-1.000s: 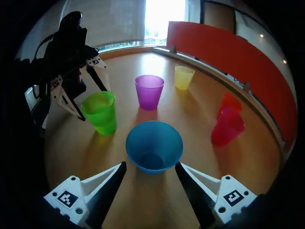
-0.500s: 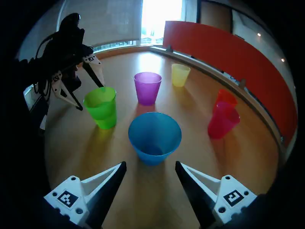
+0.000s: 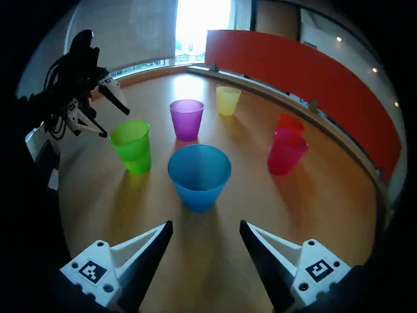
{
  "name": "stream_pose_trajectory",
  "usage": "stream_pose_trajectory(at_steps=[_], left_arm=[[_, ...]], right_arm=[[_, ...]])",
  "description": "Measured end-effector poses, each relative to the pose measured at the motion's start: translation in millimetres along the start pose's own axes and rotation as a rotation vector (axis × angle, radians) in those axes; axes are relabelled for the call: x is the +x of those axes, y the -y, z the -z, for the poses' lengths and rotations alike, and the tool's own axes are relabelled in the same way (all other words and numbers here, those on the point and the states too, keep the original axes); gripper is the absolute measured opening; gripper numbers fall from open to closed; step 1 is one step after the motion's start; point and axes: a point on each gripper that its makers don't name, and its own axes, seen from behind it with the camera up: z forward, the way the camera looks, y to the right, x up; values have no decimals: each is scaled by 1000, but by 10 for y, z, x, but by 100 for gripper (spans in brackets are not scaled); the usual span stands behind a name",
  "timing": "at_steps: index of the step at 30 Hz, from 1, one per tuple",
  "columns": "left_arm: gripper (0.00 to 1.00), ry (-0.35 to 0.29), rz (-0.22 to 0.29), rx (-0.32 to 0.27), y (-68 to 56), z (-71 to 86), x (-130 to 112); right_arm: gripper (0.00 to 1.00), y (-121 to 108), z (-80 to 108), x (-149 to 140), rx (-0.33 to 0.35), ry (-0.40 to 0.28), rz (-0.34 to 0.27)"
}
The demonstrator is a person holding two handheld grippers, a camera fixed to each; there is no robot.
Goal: Pour water
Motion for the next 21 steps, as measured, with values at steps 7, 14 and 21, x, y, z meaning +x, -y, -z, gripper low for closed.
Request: stream_pose_trajectory(at_steps=[7,14,21], left_arm=[[96,-29,61,82,178,135,-10],[96,-59,129,145,329,209,-15],[96,-120,173,200,458,287,94]], right_arm=[[100,-121,127,-113,-73,-8,-76],[100,-295,259,-59,-159,-74,-150],[100,-471,380,19,-269,-151,-170]])
